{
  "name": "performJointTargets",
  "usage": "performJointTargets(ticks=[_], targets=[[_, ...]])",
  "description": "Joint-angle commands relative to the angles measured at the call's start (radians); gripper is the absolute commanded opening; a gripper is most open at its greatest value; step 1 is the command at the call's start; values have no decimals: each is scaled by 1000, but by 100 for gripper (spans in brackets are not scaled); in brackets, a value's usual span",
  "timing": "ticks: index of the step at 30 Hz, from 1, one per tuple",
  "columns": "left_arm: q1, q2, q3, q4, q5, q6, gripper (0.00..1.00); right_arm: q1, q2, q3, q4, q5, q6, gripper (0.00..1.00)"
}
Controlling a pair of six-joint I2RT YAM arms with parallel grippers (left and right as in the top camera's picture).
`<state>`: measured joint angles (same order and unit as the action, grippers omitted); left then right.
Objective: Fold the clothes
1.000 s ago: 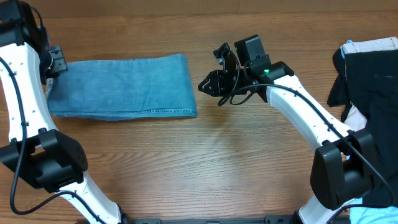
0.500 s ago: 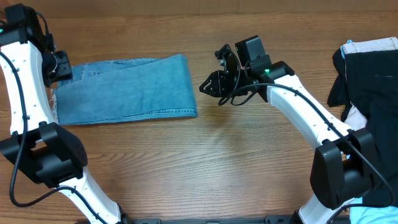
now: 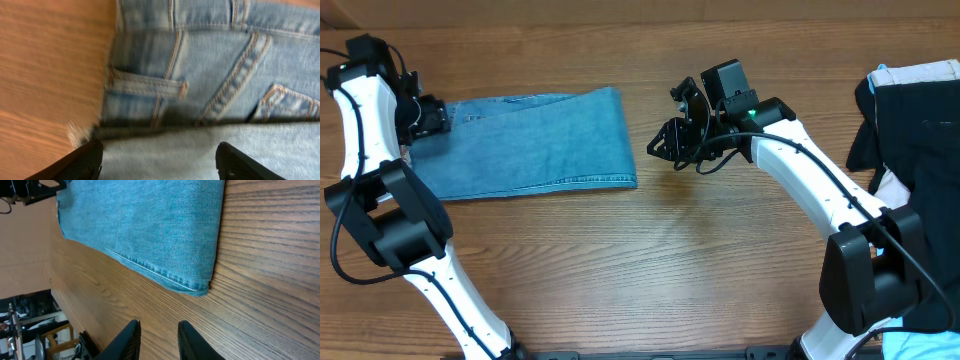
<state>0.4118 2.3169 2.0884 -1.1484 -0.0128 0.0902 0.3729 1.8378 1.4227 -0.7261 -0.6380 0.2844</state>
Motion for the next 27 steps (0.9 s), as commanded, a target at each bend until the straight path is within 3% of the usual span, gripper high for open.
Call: performJointTargets(ticks=[1,12,13,16,18,27], targets=[[11,3,7,21,39,102,73,-3,6,-3,2,9,-3,29],[16,90,6,6,56,180,69,-3,6,-2,-28,9,-3,28],[18,90,7,8,55,180,65,-3,6,-2,-32,9,-3,28],[20,90,7,-7,58,179,41,-3,6,-2,-32,9,-3,28],[21,90,11,-16,58,174,4,-3,6,-3,-31,9,-3,27],[21,90,164,-127,58,130,4,-3,6,-2,-31,9,-3,28]])
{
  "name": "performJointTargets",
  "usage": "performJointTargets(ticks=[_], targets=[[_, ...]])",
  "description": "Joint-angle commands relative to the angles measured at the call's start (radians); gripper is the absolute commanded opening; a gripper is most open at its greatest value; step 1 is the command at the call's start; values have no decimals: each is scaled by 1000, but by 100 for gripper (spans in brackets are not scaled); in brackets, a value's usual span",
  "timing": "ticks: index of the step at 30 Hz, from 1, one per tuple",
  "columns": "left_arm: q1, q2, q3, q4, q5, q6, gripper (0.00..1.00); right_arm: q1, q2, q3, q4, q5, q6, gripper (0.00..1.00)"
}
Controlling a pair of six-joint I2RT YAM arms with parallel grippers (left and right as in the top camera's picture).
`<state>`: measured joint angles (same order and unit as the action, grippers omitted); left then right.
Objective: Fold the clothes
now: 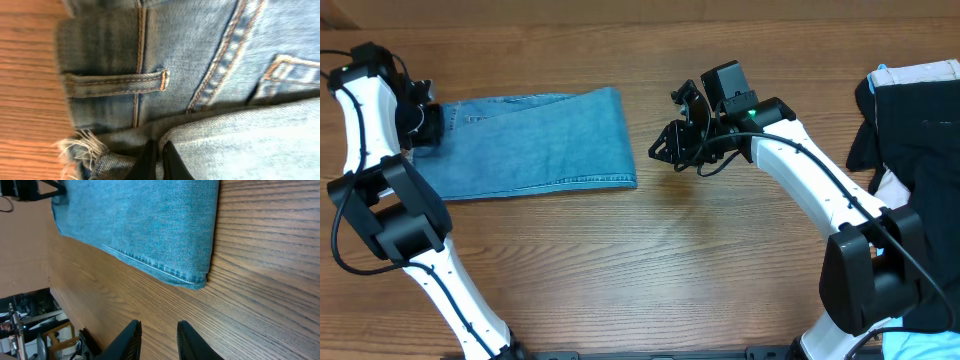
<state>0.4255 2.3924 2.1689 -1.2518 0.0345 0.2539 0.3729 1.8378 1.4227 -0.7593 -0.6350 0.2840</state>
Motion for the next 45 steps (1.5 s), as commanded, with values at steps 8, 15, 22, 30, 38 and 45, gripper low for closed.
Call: performJointTargets(ticks=[8,15,22,30,38,45], targets=[[19,14,134,-93,-15,-85,99,-3,6,-2,2,6,-2,28],[117,14,108,-218,167,-162,64,-3,6,-2,2,6,1,28],[138,14,-19,-190,171,-151,62,-3,6,-2,2,6,1,27],[137,14,-64,-153,166,-118,39,-3,6,-2,-3,6,1,27],[137,14,23,-216,177,-112,4,-4,6,-2,-3,6,1,28],[137,14,206,-269,235,-112,4,-4,6,-2,-3,6,1,27]])
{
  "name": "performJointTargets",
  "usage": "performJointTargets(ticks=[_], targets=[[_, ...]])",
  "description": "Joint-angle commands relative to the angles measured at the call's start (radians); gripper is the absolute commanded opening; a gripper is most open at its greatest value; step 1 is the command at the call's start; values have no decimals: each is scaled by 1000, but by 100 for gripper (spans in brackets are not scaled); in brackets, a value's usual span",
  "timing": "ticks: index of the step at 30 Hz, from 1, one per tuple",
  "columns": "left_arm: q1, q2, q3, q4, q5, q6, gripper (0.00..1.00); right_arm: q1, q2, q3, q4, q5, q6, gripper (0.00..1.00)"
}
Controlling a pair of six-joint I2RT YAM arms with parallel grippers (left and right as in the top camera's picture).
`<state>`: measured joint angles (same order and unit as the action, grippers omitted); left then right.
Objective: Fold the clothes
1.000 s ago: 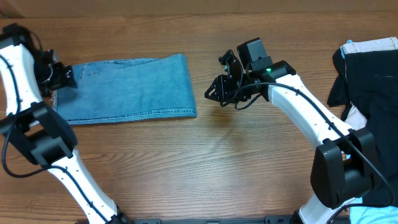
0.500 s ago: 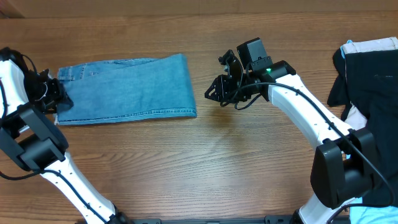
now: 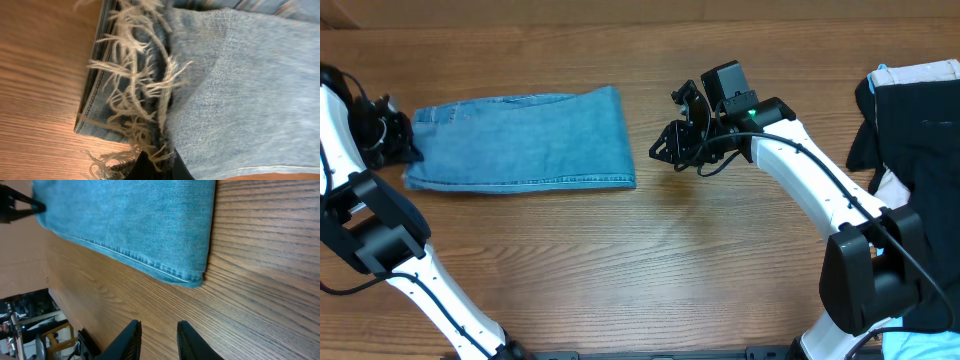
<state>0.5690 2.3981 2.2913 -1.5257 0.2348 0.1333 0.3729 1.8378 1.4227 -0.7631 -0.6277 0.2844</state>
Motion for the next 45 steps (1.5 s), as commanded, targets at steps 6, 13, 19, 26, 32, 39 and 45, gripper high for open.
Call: performJointTargets(ticks=[6,13,19,26,32,39,45], targets=[[-6,9,114,68,46,9,4,-4,6,-2,2,-2,0,28],[-13,9,114,98,-70,-6,60,-4,6,-2,1,-2,0,28],[-22,-8,121,57,101,23,40,-4,6,-2,44,-1,8,28],[-177,5,47,73,154,59,4,71,94,-3,372,0,170,18],[-276,5,-137,219,146,37,4,135,232,-2,484,-29,184,13],[-270,5,-269,304,9,-8,9,140,322,-2,497,25,203,15],[-231,5,-269,303,-5,-35,23,142,408,-2,476,28,207,15]])
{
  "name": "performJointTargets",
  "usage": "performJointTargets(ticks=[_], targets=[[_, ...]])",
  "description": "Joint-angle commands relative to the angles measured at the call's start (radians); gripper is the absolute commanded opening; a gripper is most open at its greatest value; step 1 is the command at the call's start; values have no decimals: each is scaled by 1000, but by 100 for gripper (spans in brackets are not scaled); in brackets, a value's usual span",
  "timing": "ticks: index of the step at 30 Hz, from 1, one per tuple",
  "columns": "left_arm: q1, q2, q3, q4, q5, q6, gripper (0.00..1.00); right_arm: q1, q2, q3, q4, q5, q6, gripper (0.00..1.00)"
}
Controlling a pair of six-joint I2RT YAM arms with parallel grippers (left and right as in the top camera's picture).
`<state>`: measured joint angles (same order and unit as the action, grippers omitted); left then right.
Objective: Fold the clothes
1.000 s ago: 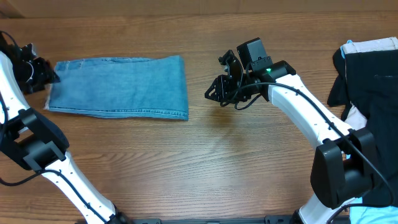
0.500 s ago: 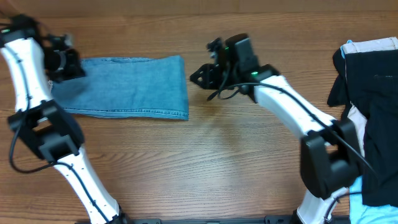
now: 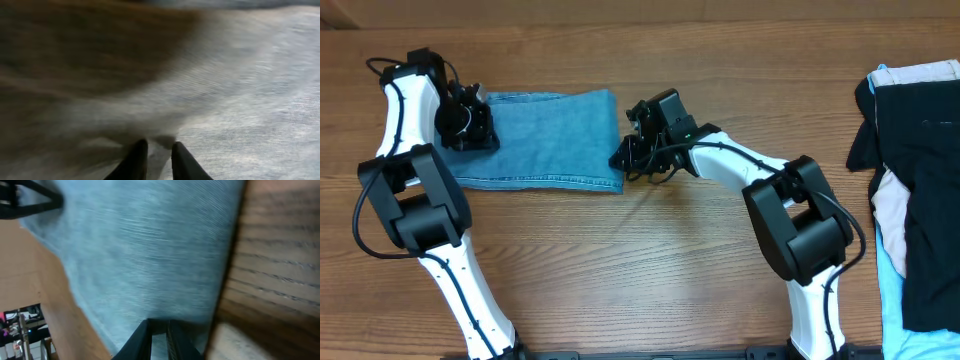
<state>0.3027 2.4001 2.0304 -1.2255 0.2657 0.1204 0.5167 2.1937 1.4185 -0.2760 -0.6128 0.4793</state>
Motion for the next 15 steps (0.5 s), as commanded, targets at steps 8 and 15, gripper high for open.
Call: performJointTargets(ticks=[8,15], targets=[[37,3,-4,-5,1,-23,22,-85,37,2,-91,-41,-15,59],[37,3,2,-22,3,-20,22,-93,38,2,-96,-70,-15,55]])
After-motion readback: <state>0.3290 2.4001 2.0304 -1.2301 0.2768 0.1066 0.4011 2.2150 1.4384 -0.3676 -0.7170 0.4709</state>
